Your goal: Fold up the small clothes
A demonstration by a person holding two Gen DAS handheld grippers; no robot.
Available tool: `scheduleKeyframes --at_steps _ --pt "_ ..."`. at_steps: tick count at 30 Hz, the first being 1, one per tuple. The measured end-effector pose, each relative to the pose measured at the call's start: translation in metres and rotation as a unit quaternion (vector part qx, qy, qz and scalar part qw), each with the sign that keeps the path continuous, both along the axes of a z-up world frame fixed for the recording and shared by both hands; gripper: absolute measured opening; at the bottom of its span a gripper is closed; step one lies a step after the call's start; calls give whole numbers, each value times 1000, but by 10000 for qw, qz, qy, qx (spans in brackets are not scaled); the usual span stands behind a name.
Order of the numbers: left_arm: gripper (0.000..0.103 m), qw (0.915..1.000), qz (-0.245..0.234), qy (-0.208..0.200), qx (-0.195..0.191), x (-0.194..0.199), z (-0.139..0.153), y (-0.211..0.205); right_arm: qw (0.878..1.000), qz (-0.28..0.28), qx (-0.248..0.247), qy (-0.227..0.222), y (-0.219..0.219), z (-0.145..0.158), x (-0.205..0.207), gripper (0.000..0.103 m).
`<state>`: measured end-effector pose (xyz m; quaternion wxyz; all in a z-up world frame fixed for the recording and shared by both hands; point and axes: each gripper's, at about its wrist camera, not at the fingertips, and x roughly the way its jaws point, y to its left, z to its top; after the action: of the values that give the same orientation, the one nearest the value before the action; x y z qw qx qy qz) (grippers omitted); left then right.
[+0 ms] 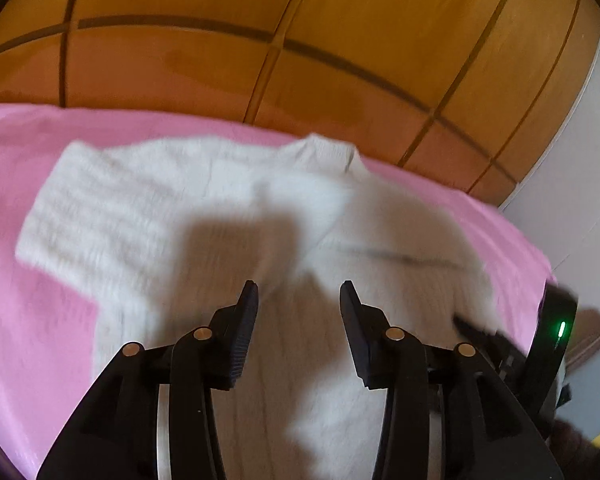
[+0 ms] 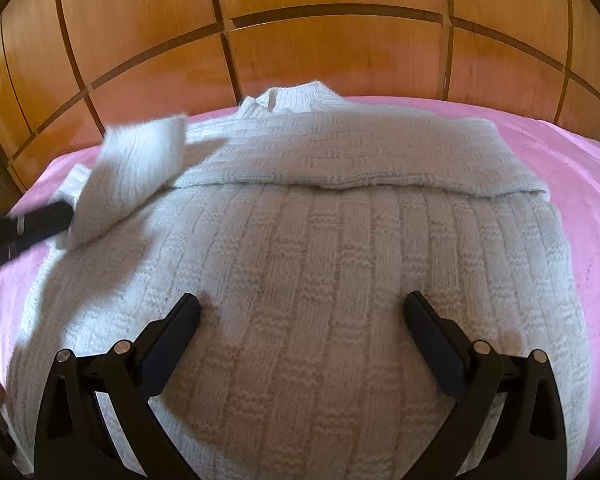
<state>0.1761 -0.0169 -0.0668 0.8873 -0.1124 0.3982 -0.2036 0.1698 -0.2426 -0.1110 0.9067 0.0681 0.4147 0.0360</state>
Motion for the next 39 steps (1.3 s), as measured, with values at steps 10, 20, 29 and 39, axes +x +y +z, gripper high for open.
scheduleKeyframes --at_steps 10,20,29,39 --pt "41 9973 573 374 -270 -23 -38 42 9706 214 2344 508 -2 30 30 77" --pt "41 9974 593 245 -319 -27 -40 44 9885 942 940 711 75 30 77 6" --pt "41 9971 626 220 -371 -29 -42 46 9900 853 460 -1024 38 154 88 6" --pt "41 9973 629 232 -287 -29 -42 43 9940 -875 604 -254 -90 85 112 6"
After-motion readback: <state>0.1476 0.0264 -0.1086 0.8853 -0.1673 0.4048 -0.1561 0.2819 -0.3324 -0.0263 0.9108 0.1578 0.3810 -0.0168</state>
